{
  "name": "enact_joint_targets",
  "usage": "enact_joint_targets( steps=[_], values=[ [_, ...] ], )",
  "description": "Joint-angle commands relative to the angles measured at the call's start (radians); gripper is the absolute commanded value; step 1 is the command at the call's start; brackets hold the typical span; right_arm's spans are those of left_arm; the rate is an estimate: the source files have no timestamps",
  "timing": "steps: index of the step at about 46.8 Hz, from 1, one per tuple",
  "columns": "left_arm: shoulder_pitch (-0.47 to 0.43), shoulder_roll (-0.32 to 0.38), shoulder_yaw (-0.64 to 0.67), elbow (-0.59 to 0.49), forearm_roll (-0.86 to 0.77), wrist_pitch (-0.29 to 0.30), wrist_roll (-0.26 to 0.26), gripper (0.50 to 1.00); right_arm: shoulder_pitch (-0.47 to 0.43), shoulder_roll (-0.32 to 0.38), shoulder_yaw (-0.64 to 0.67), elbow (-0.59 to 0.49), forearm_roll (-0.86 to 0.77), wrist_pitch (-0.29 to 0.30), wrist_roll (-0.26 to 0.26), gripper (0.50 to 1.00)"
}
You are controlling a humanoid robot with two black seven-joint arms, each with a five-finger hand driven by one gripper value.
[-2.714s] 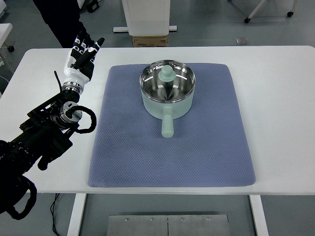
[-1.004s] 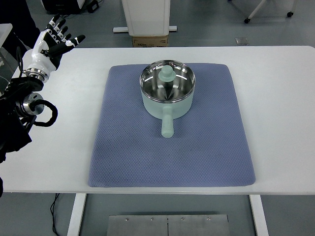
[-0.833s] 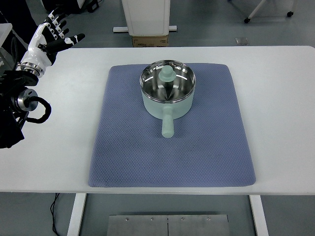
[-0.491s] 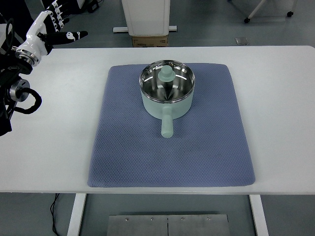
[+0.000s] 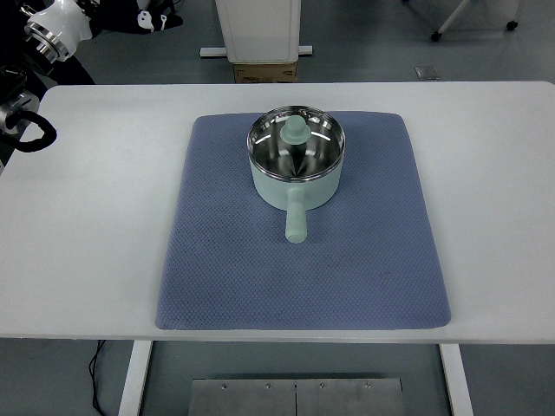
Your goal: Rotate green pot handle
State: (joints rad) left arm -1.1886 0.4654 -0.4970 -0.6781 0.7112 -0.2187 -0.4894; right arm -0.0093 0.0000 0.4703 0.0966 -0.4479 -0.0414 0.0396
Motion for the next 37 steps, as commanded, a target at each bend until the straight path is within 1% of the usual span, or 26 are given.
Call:
enact_joint_targets(
  steps=[1,11,15,21,23,25,27,30,34,37],
  values=[
    [-0.008,0.001,0.0,-0.029,0.042,-0.002,-0.001,1.0,0.0,0.0,0.002,0.0,0.0,0.0,0.0,1.0],
    [-0.051,0.01,0.008,-0.096,0.129,-0.002,-0.001,1.0,0.0,0.0,0.002,0.0,0.0,0.0,-0.001,1.0],
    [-0.066,0.032,0.023,-0.145,0.166,-0.005,-0.006,1.0,0.0,0.0,0.002,0.0,0.0,0.0,0.0,1.0],
    [-0.12,0.065,0.097,-0.227,0.249,-0.011,-0.08,1.0,0.0,0.0,-0.001,0.0,0.0,0.0,0.0,1.0],
    [-0.135,0.067,0.123,-0.238,0.269,-0.011,-0.093,1.0,0.0,0.0,0.002,0.0,0.0,0.0,-0.001,1.0],
    [-0.144,0.065,0.147,-0.244,0.283,-0.014,-0.095,1.0,0.0,0.0,-0.001,0.0,0.0,0.0,0.0,1.0],
    [-0.152,0.065,0.166,-0.248,0.297,-0.022,-0.095,1.0,0.0,0.0,-0.001,0.0,0.0,0.0,0.0,1.0],
    [-0.16,0.055,0.183,-0.248,0.32,-0.05,-0.095,1.0,0.0,0.0,0.002,0.0,0.0,0.0,0.0,1.0],
    [-0.163,0.048,0.184,-0.248,0.358,-0.093,-0.095,1.0,0.0,0.0,-0.001,0.0,0.0,0.0,-0.001,1.0],
    [-0.166,0.03,0.184,-0.25,0.384,-0.11,-0.095,1.0,0.0,0.0,0.002,0.0,0.0,0.0,0.0,1.0]
  ],
)
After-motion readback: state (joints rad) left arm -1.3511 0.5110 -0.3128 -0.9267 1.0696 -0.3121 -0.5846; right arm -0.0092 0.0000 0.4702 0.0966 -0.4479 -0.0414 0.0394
